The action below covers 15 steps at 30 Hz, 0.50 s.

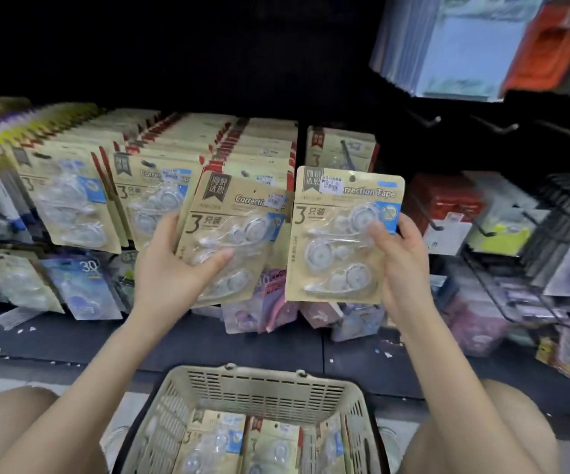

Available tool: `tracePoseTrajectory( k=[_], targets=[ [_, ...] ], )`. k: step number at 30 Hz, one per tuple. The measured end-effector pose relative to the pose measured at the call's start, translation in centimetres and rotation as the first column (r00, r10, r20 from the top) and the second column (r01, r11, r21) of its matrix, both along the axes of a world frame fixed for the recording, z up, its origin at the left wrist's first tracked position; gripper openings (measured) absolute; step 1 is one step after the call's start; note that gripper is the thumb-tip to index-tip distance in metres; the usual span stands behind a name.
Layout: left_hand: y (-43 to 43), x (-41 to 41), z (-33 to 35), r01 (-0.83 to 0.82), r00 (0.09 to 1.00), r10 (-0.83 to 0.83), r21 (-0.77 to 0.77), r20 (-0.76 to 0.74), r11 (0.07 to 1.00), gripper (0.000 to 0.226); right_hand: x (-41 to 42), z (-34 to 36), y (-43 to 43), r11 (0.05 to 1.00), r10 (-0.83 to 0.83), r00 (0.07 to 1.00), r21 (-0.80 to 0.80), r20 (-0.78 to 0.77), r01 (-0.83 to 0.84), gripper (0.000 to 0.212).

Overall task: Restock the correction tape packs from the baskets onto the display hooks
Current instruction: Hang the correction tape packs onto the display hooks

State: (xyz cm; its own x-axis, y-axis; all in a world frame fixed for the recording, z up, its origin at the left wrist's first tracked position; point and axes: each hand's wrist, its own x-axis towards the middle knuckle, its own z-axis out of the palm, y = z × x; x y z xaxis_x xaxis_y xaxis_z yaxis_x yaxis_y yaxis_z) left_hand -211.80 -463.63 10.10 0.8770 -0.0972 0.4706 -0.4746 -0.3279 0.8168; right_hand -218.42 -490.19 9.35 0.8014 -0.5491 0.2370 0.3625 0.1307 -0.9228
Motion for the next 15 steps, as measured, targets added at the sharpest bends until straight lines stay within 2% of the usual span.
tracePoseTrajectory(
  k=[3, 11, 15],
  targets=[
    [-0.8, 0.4, 1.8, 0.025, 0.999, -0.024, -0.033, 0.044, 0.999, 0.058, 0.5, 0.5, -0.4, 0.994, -0.103, 0.994, -0.041, -0.023, 0.102, 0.046],
    [-1.9, 0.8, 4.3, 0.05, 0.996, -0.045, -0.056, 0.078, 0.997, 0.054, 0.5, 0.7, -1.1, 0.968, -0.223, 0.97, -0.137, -0.093, 0.209, 0.029],
    [-2.1, 1.2, 5.0, 0.049, 0.995, -0.043, -0.063, 0.091, 0.997, 0.059, 0.4, 0.5, -1.3, 0.969, -0.237, 0.966, -0.105, -0.107, 0.226, 0.026]
  ],
)
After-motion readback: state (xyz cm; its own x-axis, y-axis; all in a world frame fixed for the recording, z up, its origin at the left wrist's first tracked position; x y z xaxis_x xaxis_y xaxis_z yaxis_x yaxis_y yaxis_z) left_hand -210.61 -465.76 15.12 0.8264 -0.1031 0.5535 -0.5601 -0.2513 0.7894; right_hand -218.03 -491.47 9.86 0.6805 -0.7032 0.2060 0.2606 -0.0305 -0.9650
